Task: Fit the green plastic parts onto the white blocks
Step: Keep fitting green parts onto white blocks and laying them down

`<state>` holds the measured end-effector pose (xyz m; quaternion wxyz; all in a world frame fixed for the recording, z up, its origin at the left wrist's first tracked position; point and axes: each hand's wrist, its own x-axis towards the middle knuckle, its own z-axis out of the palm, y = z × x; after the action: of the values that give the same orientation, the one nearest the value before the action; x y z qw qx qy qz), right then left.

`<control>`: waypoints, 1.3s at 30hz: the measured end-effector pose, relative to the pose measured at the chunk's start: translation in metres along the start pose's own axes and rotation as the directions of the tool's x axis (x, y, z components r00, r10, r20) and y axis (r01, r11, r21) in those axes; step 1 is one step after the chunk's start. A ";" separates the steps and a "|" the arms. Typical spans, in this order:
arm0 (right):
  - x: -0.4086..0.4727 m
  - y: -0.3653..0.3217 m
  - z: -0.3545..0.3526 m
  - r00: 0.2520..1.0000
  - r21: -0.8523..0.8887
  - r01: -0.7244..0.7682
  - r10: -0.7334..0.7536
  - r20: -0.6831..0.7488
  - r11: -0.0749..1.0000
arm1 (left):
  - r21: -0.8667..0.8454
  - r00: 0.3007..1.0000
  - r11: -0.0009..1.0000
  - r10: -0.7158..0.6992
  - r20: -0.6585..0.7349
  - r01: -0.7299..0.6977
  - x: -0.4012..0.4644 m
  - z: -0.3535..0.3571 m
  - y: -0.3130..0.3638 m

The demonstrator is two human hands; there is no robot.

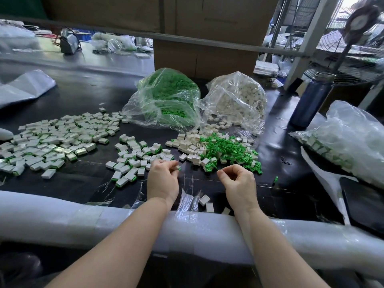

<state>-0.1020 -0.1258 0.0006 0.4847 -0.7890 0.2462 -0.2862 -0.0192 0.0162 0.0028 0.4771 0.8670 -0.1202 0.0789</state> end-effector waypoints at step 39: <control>0.001 -0.003 0.002 0.998 -0.159 -0.040 0.046 0.034 0.986 | 0.505 0.967 0.831 0.142 0.213 -0.233 -0.003 0.013 0.004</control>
<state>-0.0999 -0.1237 0.0029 0.4310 -0.8247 0.2761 -0.2405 -0.0228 0.0037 -0.0012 0.1999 0.9517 -0.2182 0.0824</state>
